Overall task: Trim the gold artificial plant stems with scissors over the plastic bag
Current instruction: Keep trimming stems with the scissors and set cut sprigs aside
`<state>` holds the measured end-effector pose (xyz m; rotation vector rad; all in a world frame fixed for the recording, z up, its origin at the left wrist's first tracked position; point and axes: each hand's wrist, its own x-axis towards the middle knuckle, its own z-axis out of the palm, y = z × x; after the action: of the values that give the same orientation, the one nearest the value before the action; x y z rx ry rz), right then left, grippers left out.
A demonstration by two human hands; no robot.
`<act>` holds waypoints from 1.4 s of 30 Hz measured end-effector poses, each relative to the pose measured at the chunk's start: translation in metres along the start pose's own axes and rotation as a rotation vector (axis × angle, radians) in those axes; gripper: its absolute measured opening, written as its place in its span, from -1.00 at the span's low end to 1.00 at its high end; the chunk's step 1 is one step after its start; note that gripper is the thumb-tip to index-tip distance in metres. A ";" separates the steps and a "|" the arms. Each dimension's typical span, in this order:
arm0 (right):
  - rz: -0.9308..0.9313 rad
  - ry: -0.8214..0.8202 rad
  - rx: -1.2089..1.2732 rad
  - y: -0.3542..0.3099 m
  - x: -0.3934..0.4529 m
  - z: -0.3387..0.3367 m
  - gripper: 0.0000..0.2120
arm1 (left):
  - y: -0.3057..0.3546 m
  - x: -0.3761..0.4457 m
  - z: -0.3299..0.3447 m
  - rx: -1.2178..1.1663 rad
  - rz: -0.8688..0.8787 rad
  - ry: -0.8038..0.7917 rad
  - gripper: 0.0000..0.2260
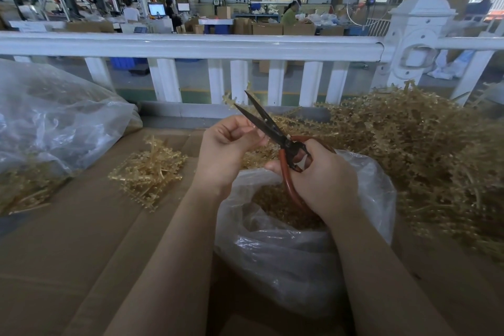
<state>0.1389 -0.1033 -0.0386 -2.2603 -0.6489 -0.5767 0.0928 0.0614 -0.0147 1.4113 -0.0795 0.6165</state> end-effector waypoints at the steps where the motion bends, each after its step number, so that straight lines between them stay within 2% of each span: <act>1: 0.001 0.000 0.007 0.000 0.000 0.000 -0.36 | 0.000 0.000 0.000 -0.003 0.002 -0.004 -0.92; 4: -0.005 0.003 0.030 0.001 -0.001 0.001 -0.42 | 0.000 0.000 0.000 -0.019 -0.001 -0.020 -0.93; 17: 0.027 -0.031 0.132 0.007 0.002 0.007 -0.28 | 0.002 0.001 0.000 -0.044 -0.071 -0.025 -0.92; 21: 0.135 -0.030 0.374 0.002 0.003 0.006 -0.40 | 0.000 -0.001 0.003 -0.091 -0.189 -0.039 -0.96; 23: 0.198 -0.026 0.520 0.000 0.005 0.005 -0.56 | -0.002 -0.003 0.007 -0.046 -0.227 -0.067 -0.91; 25: 0.211 -0.040 0.623 0.000 0.007 0.004 -0.79 | -0.002 -0.003 0.009 -0.013 -0.249 -0.084 -0.97; 27: 0.213 -0.060 0.679 0.001 0.008 0.003 -0.90 | -0.002 -0.003 0.010 -0.006 -0.260 -0.092 -0.91; 36: 0.260 -0.010 0.762 0.003 0.008 0.004 -0.92 | -0.003 -0.005 0.009 -0.018 -0.254 -0.184 -0.99; 40: 0.227 -0.035 0.785 0.002 0.009 0.003 -0.95 | -0.004 -0.005 0.010 -0.014 -0.249 -0.193 -0.97; 42: 0.230 -0.041 0.786 0.002 0.009 0.003 -0.95 | -0.005 -0.005 0.011 -0.004 -0.226 -0.199 -0.87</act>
<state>0.1477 -0.0995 -0.0366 -1.5710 -0.5050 -0.1168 0.0944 0.0497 -0.0193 1.4502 -0.0781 0.2886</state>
